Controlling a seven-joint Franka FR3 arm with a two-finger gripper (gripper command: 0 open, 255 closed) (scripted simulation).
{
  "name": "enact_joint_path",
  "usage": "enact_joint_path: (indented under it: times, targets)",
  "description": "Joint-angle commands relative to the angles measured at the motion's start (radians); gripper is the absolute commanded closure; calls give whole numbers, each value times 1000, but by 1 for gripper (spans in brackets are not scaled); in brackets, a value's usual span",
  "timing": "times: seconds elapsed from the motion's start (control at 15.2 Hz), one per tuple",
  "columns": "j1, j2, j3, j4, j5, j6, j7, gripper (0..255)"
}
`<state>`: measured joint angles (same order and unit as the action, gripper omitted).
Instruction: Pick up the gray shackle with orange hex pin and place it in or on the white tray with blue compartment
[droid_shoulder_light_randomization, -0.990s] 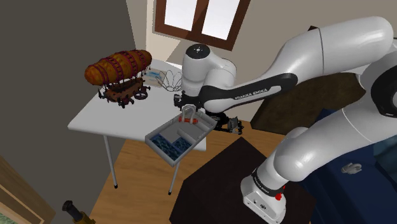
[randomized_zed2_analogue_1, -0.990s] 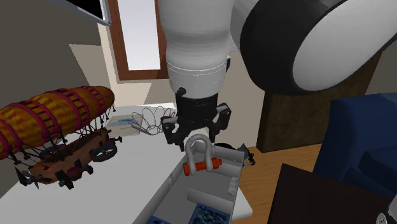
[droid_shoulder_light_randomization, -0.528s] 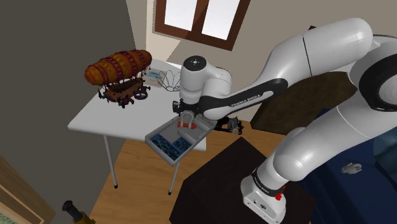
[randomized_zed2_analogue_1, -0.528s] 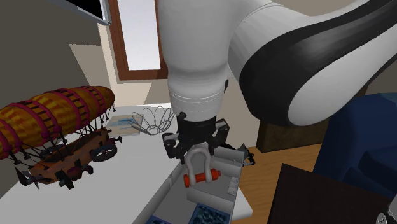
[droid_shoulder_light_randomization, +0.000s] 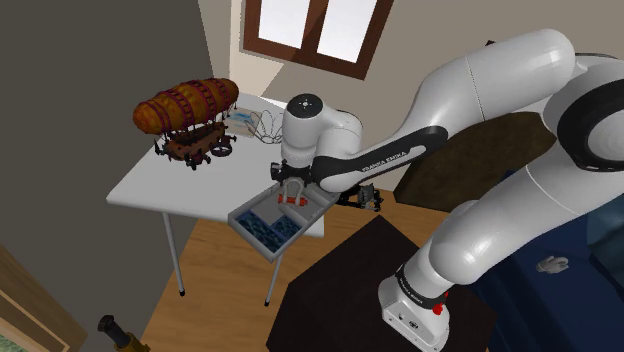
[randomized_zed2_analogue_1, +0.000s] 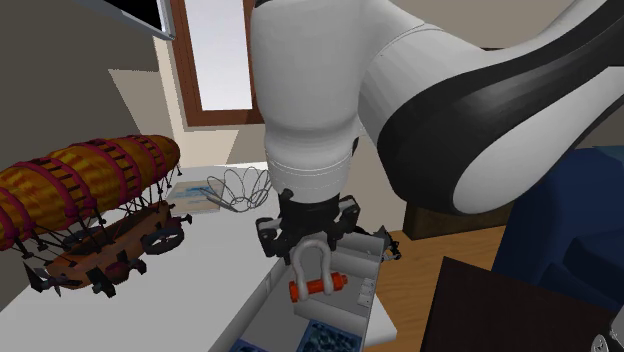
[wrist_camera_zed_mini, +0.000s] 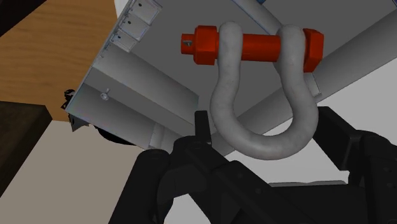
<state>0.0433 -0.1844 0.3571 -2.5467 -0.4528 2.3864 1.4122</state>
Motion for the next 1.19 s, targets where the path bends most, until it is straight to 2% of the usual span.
enact_joint_path:
  times: [0.0, 0.07, 0.4, 0.66, 1.12]
  targets:
    - [0, 0, 0, 0, 0, 0, 0, 255]
    - [0, 0, 0, 0, 0, 0, 0, 0]
    - [0, 0, 0, 0, 0, 0, 0, 0]
    - [44, -96, 6, 40, 96, -125, -61, 0]
    - [45, -96, 5, 40, 95, -125, -61, 0]
